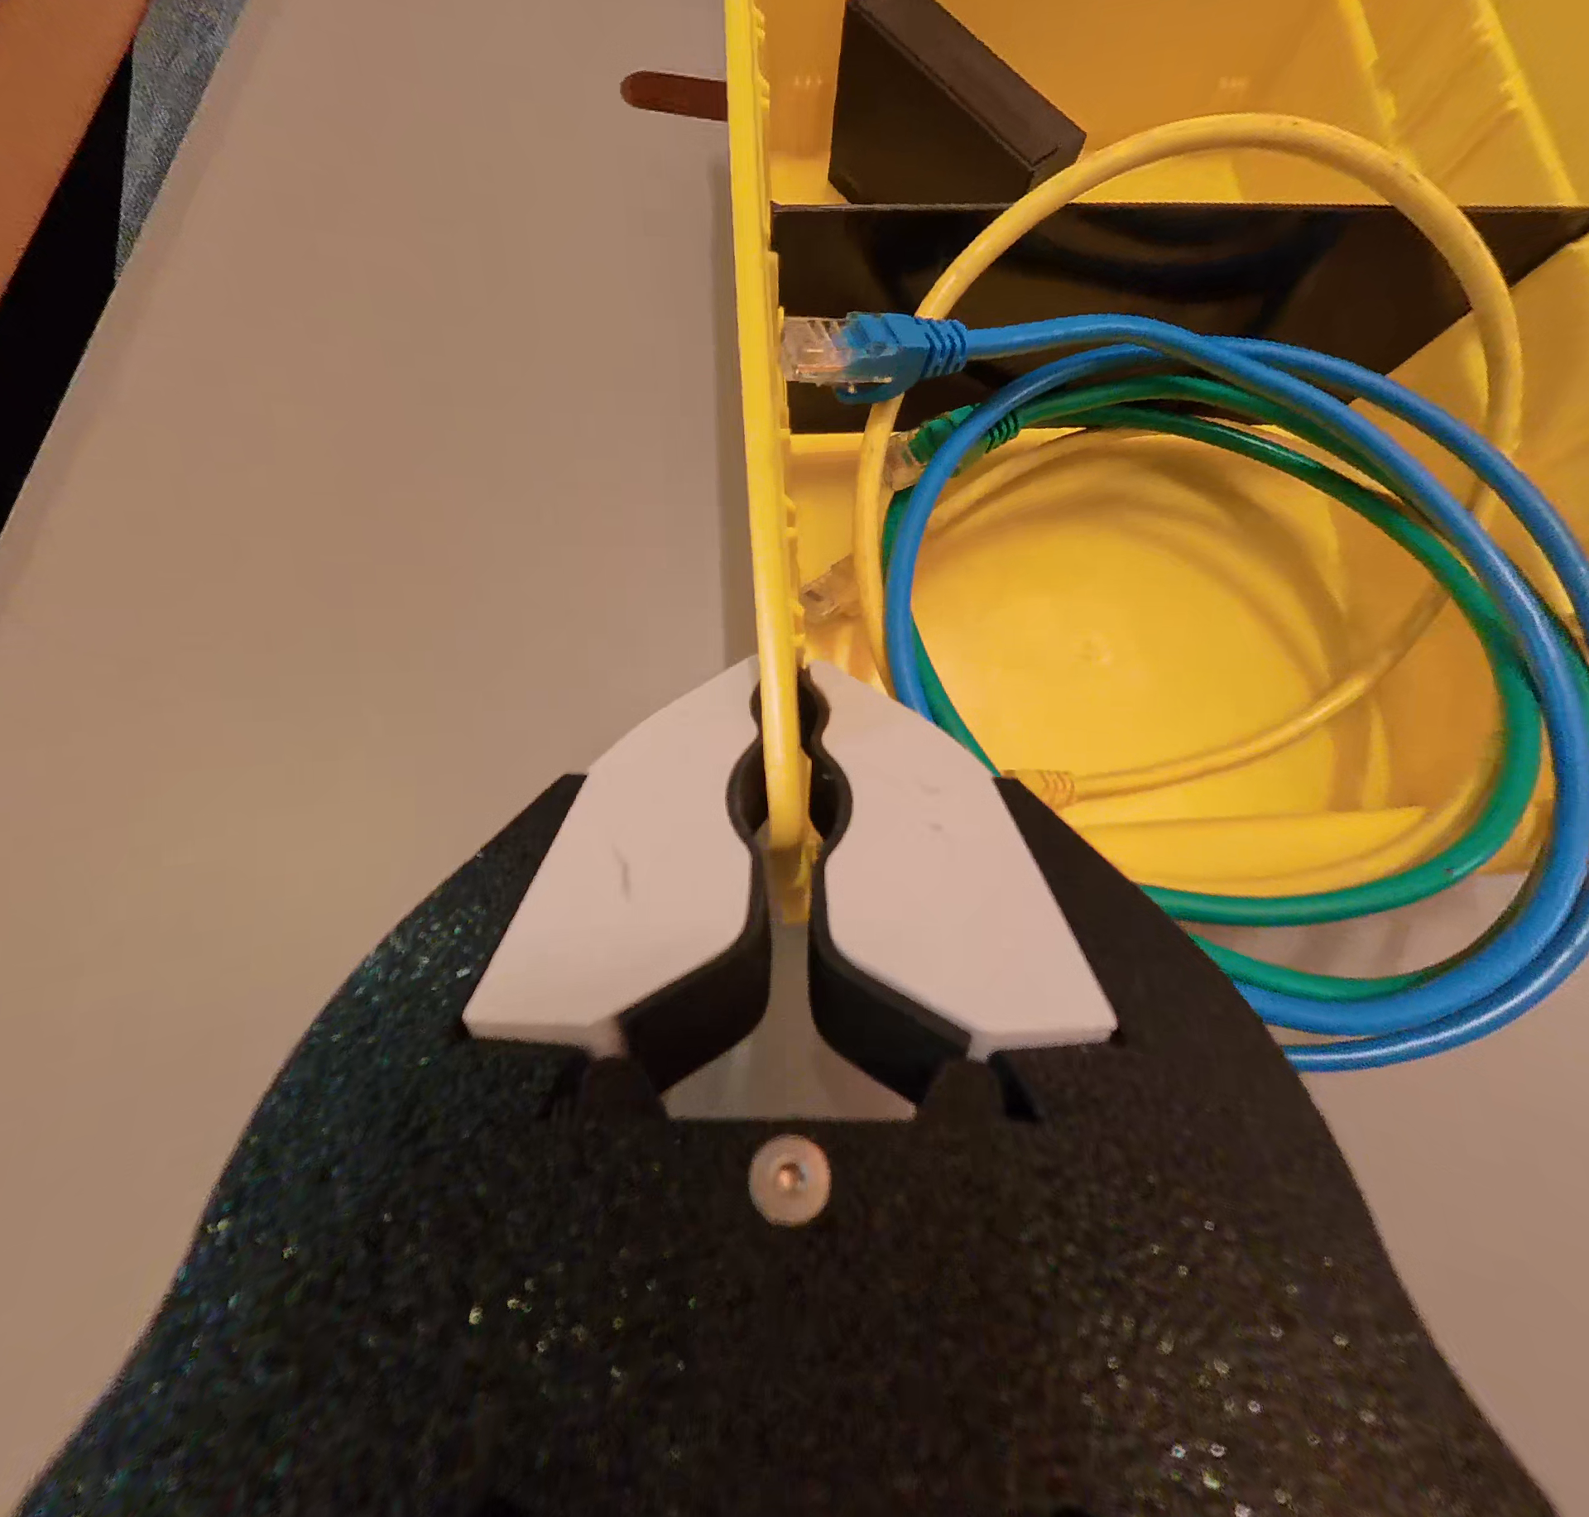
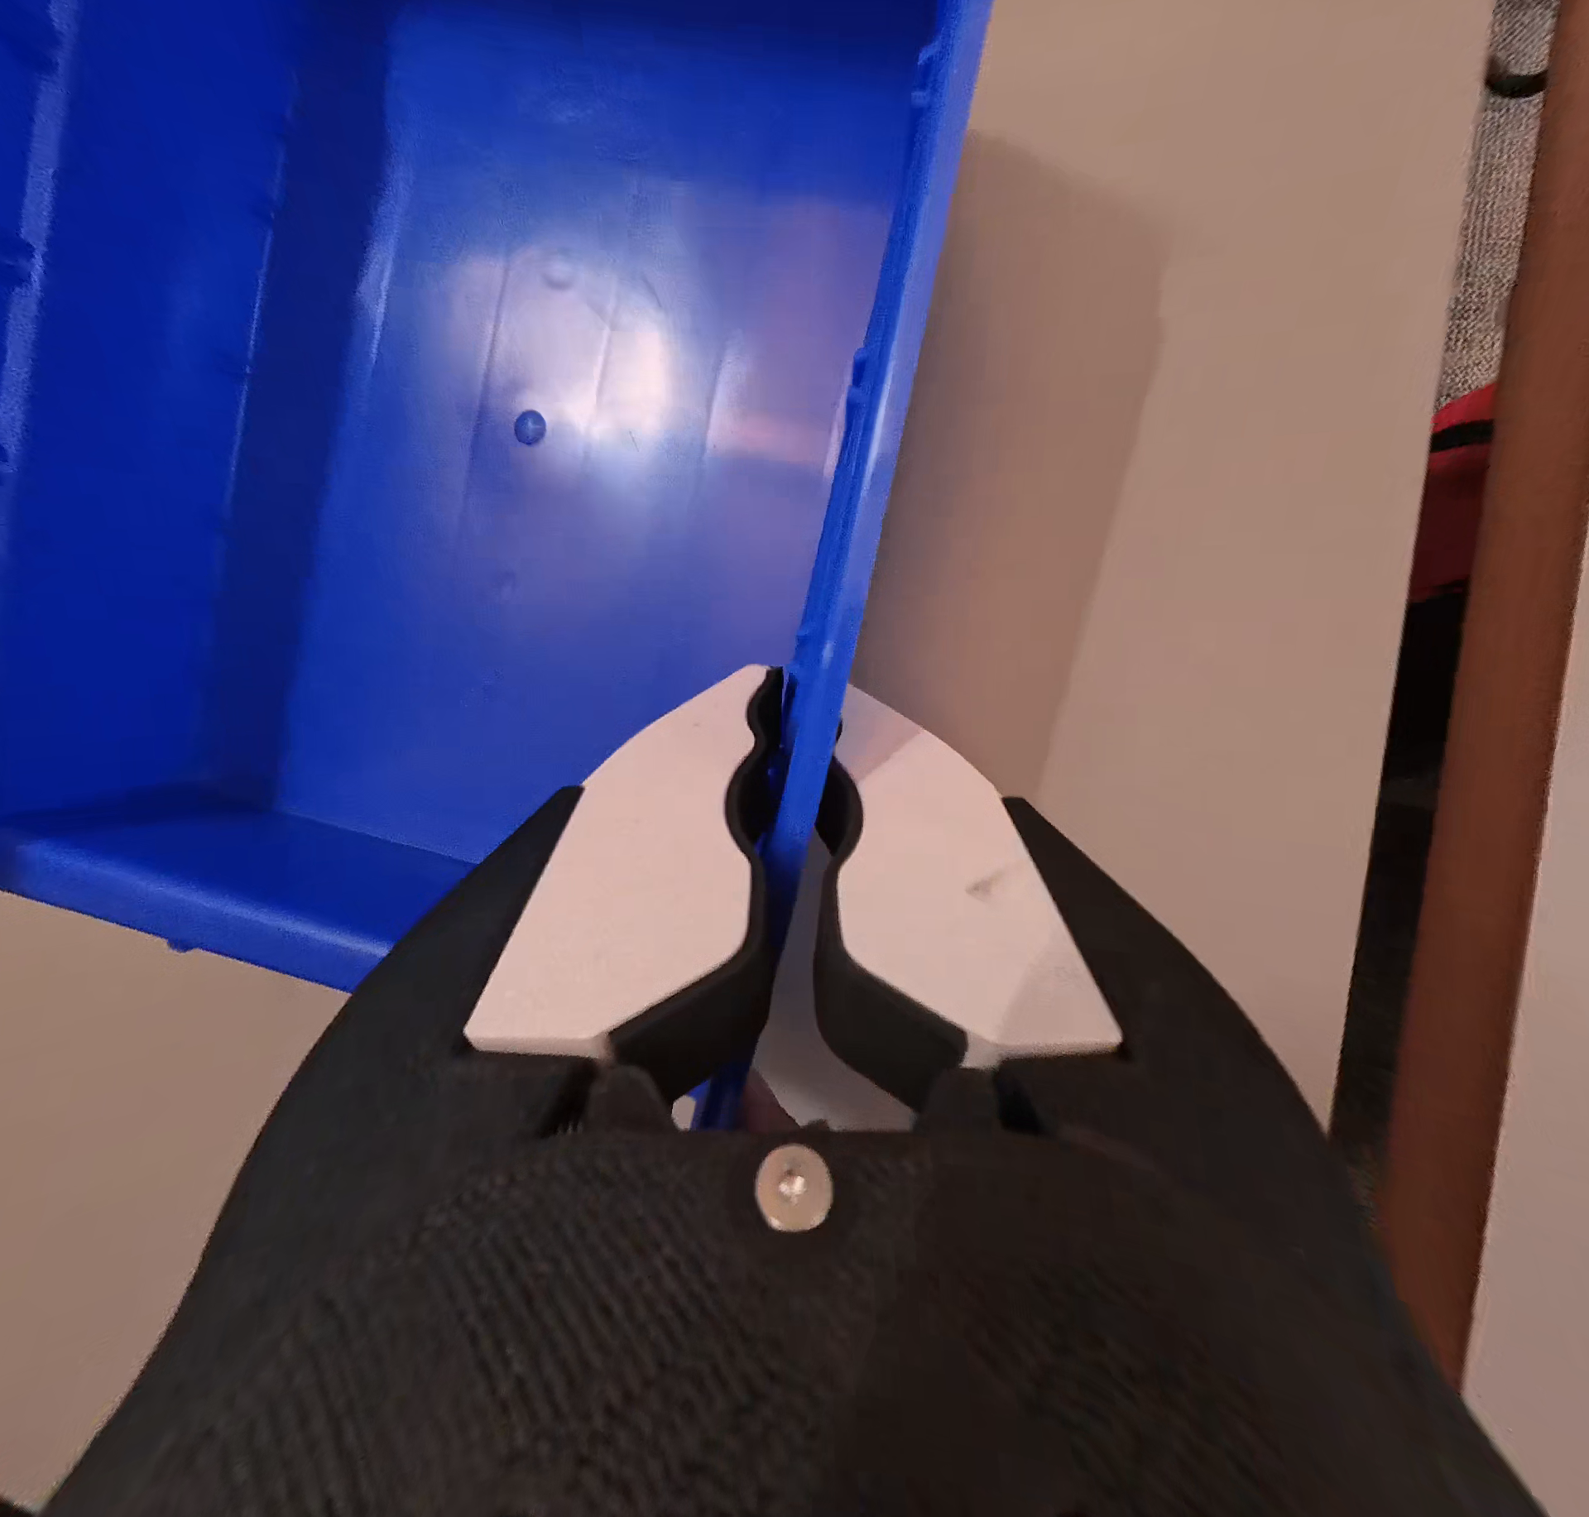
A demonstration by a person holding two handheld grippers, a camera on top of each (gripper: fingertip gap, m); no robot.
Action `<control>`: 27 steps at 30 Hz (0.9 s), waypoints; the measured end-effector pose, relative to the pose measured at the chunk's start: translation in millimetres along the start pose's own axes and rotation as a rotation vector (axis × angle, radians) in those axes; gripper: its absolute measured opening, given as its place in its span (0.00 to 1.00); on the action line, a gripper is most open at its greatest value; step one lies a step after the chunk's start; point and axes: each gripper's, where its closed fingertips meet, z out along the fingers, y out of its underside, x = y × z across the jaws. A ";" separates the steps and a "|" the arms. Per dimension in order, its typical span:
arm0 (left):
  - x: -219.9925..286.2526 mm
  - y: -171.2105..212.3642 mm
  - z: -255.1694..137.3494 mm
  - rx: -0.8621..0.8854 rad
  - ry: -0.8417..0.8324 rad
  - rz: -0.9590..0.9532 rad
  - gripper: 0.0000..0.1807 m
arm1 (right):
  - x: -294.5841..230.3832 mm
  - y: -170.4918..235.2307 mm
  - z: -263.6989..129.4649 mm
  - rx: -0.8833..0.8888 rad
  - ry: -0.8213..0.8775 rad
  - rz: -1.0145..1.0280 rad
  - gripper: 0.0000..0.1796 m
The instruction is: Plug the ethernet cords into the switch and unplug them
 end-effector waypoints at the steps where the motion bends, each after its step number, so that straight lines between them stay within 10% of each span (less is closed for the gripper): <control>1: 2.0 0.5 -0.7 0.006 0.001 0.001 0.02 | -0.9 -0.7 2.6 -0.021 0.002 -0.010 0.03; 10: 18.3 -15.5 -25.4 0.075 0.173 -0.033 0.22 | -9.5 -3.2 12.3 -0.079 0.057 -0.122 0.06; 17: 74.0 -96.8 -60.7 0.069 0.443 0.107 0.25 | -10.6 -5.5 -43.4 0.204 0.246 -0.084 0.42; 27: 79.5 -146.3 75.9 -0.454 0.232 -0.069 0.39 | -107.8 71.3 -95.1 0.446 0.257 -0.224 0.52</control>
